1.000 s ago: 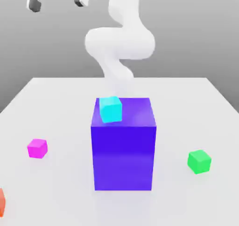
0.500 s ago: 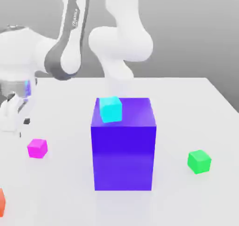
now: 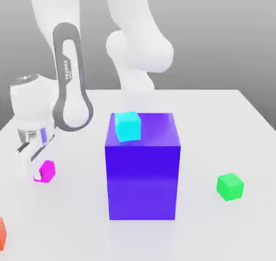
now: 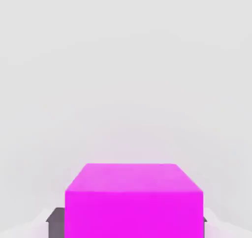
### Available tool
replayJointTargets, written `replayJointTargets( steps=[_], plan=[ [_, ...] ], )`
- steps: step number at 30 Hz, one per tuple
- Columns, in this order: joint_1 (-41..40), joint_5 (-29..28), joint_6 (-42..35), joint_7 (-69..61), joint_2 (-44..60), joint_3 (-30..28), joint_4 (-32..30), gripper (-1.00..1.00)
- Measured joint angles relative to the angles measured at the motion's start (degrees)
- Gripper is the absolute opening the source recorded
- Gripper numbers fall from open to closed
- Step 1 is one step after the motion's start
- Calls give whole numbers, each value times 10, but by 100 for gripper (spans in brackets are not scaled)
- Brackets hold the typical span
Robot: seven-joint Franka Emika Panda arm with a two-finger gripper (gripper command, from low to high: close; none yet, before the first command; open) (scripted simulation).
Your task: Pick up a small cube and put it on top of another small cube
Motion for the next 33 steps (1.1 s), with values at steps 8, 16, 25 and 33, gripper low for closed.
replayJointTargets(
  steps=[8,16,25,33],
  plan=[
    [41,-110,-113,72,-135,-56,-18,-100],
    [131,-166,-131,-24,-52,33,135,-100],
    [241,-214,-151,-91,-2,154,241,-100],
    [338,-207,-184,-77,-56,262,196,-100]
  ],
)
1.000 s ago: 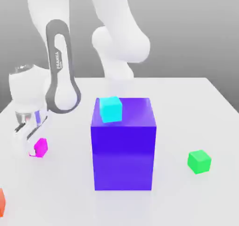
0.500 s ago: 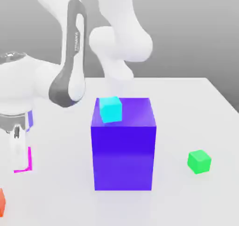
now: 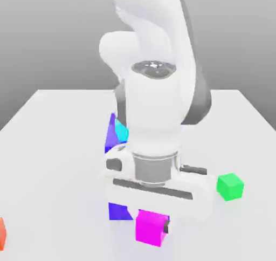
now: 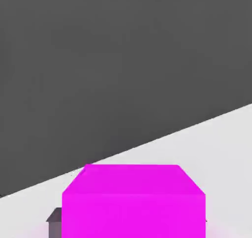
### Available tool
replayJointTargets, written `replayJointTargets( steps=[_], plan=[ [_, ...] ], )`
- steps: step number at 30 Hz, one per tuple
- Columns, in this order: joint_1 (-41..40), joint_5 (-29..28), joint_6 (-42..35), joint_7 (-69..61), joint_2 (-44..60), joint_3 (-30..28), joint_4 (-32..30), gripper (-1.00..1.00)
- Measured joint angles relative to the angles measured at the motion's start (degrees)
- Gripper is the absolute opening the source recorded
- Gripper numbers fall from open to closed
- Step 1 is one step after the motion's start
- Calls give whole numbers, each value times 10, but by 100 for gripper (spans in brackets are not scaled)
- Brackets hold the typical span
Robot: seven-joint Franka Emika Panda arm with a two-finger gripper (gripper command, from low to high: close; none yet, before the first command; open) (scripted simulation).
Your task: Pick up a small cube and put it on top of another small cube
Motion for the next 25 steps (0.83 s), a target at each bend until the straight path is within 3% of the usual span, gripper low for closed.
replayJointTargets(
  steps=[7,14,15,17,21,22,25],
  plan=[
    [88,48,-27,-6,-61,100,-56,-100],
    [210,176,-56,-28,-167,130,-161,-100],
    [210,175,-48,-20,-165,132,-170,-100],
    [200,134,-19,14,-135,134,-176,-100],
    [223,-24,50,128,-45,75,-173,-100],
    [235,-52,61,148,-30,58,-171,100],
    [235,-52,61,148,-30,58,-171,100]
  ],
)
